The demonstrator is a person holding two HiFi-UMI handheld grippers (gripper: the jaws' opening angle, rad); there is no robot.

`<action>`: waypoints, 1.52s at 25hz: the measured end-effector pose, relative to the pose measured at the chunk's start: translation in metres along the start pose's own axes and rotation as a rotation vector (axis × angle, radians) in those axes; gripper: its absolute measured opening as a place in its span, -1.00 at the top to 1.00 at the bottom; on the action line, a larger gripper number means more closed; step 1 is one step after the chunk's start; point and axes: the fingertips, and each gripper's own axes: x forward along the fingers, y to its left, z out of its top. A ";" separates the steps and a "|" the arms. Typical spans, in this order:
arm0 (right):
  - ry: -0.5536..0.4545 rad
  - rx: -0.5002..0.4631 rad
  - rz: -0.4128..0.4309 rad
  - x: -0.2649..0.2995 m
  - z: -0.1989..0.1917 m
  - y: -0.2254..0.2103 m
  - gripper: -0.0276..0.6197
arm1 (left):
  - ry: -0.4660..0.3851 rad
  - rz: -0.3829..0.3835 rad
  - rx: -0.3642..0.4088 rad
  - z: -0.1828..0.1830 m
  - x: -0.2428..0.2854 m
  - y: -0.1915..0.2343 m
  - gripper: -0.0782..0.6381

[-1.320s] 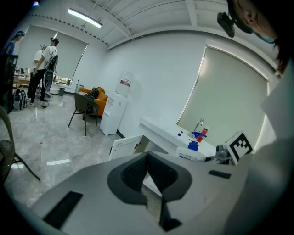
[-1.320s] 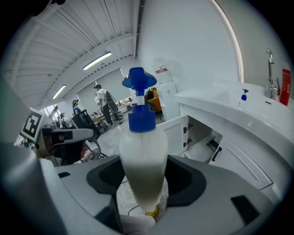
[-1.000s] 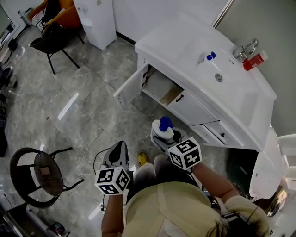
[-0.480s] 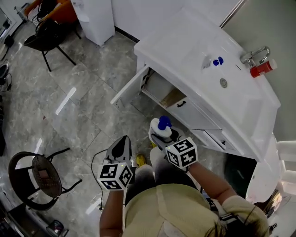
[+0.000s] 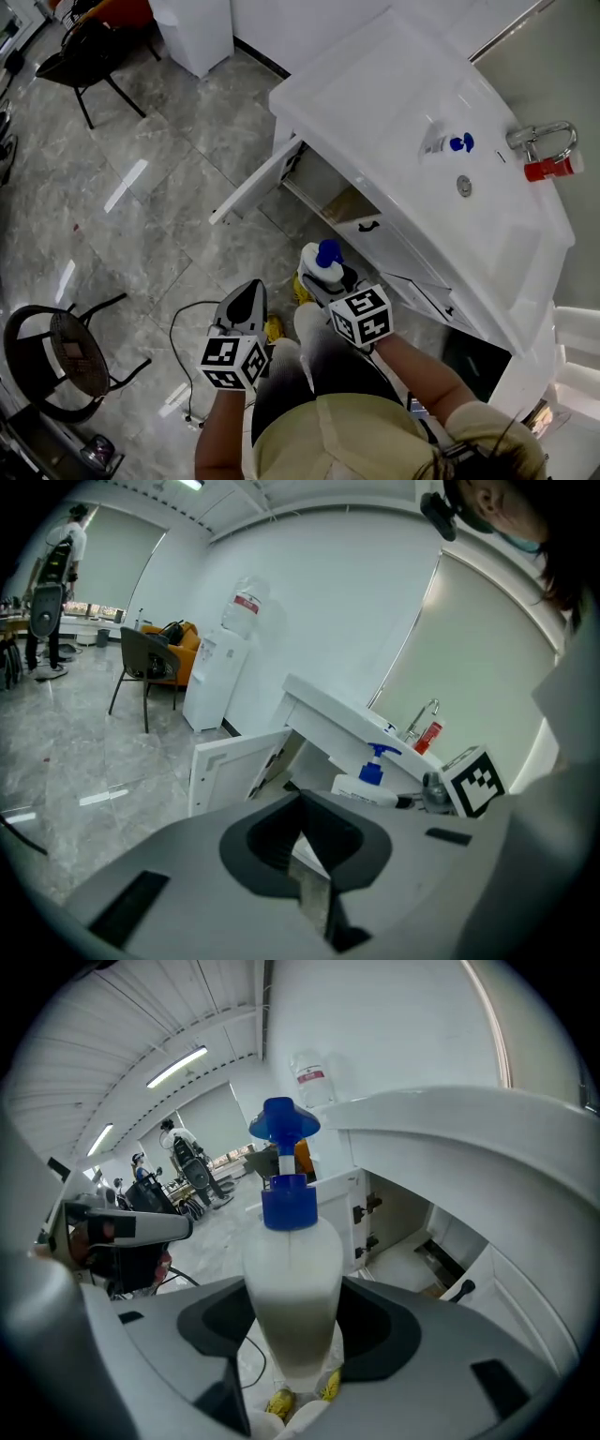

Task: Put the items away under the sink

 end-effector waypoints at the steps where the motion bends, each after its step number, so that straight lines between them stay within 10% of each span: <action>1: 0.009 -0.004 0.002 0.006 -0.002 -0.004 0.07 | 0.004 -0.003 -0.002 -0.001 0.006 0.002 0.68; 38: -0.097 -0.017 -0.187 0.230 -0.027 -0.160 0.07 | 0.107 0.058 -0.002 -0.109 0.194 0.120 0.68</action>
